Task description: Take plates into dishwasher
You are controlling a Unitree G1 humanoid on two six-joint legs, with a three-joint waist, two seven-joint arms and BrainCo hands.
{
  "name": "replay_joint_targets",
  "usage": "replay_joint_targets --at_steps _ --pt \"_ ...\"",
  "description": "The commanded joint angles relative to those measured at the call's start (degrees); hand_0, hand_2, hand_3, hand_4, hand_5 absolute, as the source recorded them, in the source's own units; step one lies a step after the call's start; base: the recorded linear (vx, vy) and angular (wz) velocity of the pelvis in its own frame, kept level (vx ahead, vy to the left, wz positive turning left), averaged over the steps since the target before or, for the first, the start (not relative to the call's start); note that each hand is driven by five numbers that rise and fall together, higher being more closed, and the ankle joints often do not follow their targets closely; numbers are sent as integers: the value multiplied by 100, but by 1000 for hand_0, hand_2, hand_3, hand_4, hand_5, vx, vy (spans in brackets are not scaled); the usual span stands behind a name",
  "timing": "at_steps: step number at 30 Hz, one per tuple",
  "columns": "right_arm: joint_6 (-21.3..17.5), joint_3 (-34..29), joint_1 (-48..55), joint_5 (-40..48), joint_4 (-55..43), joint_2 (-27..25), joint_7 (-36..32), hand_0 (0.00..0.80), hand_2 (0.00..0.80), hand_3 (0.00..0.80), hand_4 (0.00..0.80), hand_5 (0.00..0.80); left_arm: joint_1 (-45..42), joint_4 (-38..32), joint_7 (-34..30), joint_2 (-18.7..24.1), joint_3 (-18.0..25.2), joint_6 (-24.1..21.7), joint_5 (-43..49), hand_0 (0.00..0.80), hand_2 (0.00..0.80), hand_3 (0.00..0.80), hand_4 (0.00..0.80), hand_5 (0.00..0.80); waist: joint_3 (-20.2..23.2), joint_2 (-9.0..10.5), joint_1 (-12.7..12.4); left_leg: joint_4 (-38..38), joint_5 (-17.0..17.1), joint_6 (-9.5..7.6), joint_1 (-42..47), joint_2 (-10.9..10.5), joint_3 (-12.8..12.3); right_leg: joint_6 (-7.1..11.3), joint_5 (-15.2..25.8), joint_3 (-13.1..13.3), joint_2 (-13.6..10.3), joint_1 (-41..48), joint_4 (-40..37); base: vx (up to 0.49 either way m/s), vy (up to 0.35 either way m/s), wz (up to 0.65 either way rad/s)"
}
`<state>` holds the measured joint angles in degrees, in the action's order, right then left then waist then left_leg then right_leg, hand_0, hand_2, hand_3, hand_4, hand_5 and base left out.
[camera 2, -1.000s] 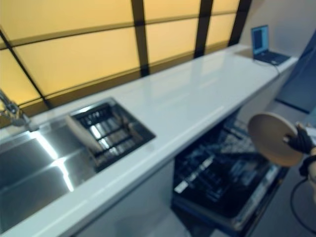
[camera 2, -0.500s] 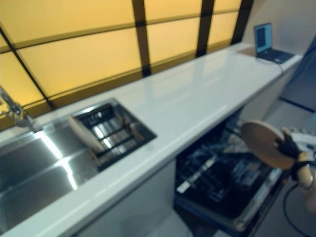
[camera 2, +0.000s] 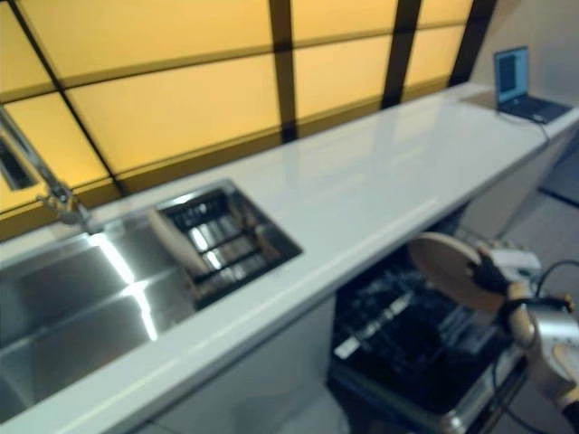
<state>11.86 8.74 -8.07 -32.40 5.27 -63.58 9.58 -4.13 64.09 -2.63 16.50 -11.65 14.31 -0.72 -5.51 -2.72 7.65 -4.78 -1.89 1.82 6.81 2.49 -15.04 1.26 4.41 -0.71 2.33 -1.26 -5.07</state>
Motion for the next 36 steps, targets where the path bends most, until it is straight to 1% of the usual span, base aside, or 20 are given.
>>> replay_joint_targets --at_steps 1,6,11,13,20,27,30,36 --pt "195 345 -743 -295 61 153 13 800 800 800 800 800 16 319 -23 303 160 -1 233 0 0 0 0 0 312 494 -237 -22 -120 -28 -6 -140 206 790 83 -176 -535 142 7 0 0 0" --pt "293 688 -1020 -308 260 223 -70 800 800 800 800 800 40 327 -33 306 143 14 243 0 0 0 0 0 303 502 -291 -22 -111 -21 -20 -137 231 792 81 -224 -558 146 7 0 1 6" --pt "398 886 -1166 -364 424 315 -192 800 800 800 800 800 57 309 -50 323 123 35 260 0 0 0 0 0 290 509 -339 -22 -102 -22 -29 -142 254 791 81 -253 -570 155 7 2 -2 2" --pt "444 1107 -1324 -429 630 426 -289 800 800 800 800 800 84 309 -60 332 108 34 244 0 0 0 0 0 282 508 -369 -22 -103 -18 -26 -143 270 792 77 -269 -579 162 7 0 0 0" --pt "693 1490 -1499 -454 1108 712 -595 800 800 800 800 800 110 276 -26 322 85 89 195 0 0 0 0 0 263 498 -437 -22 -86 -2 -48 -133 296 785 72 -331 -600 174 7 0 0 0" --pt "814 1605 -1464 -322 1642 1074 -573 800 800 800 800 800 99 266 -31 315 84 114 239 0 0 0 0 0 238 472 -481 -22 -72 5 -56 -132 303 781 73 -393 -635 190 7 1 -2 1" --pt "813 1632 -1479 -333 1812 1189 -562 800 800 800 800 800 107 250 -18 309 74 108 245 0 0 0 0 0 229 457 -498 -22 -69 5 -60 -134 309 777 73 -413 -643 193 7 -1 -2 2" --pt "932 1762 -1536 -407 2222 1458 -534 800 800 800 800 800 121 159 -1 320 28 99 209 0 0 0 0 0 226 394 -537 -22 -63 6 -78 -146 336 778 69 -460 -672 192 7 -1 -1 6"
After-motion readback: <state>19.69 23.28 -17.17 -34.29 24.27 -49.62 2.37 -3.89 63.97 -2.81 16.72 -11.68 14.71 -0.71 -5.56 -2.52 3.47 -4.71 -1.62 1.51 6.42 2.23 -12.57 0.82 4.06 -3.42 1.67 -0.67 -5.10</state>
